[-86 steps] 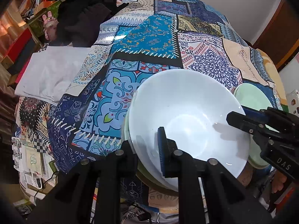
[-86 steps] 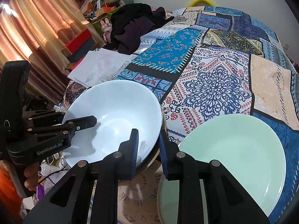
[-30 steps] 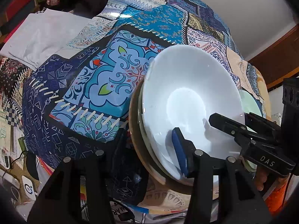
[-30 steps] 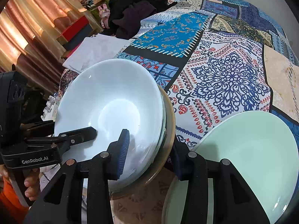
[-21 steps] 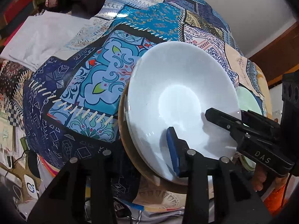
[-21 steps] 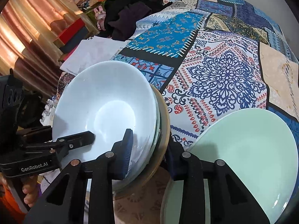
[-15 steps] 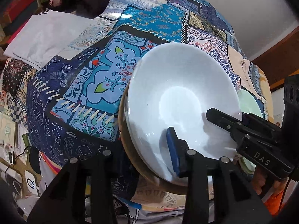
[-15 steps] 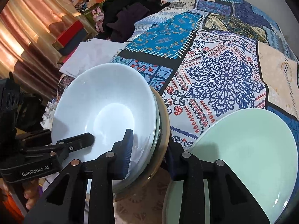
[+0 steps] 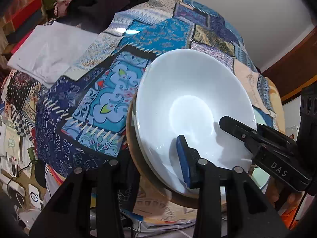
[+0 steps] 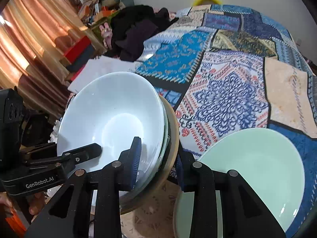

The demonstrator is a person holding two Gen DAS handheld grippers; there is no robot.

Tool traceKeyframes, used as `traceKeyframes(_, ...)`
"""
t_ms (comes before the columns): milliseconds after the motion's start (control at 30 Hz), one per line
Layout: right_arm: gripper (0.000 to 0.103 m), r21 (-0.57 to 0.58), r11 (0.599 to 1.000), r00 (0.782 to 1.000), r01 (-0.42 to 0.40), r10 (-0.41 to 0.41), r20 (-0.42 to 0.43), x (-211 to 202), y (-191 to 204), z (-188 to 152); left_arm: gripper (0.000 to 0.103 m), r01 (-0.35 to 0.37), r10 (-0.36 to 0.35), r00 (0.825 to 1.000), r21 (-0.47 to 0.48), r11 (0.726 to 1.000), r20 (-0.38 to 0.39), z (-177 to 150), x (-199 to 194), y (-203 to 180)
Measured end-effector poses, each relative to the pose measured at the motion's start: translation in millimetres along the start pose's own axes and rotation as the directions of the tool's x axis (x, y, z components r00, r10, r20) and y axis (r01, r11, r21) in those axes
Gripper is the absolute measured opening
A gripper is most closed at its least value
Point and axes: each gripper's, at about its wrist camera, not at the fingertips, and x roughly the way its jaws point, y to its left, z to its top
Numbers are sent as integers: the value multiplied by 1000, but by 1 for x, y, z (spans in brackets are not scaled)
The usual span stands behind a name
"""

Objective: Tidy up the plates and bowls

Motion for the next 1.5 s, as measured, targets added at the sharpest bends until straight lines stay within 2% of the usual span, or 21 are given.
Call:
traceKeyframes(400, 29, 61, 997, 997, 37, -42, 72, -38, -26, 0, 38, 30, -33, 998, 78, 996, 44, 9, -16, -42)
traceKeyframes(967, 29, 167, 980, 984, 110, -131, 121, -85, -74, -21, 38, 113, -115, 993, 191, 975, 0, 8, -1, -112)
traceKeyframes(1500, 29, 247, 959, 979, 141, -171, 107, -101, -114, -45, 38, 138, -125, 990, 272, 952, -65, -1, 22, -165)
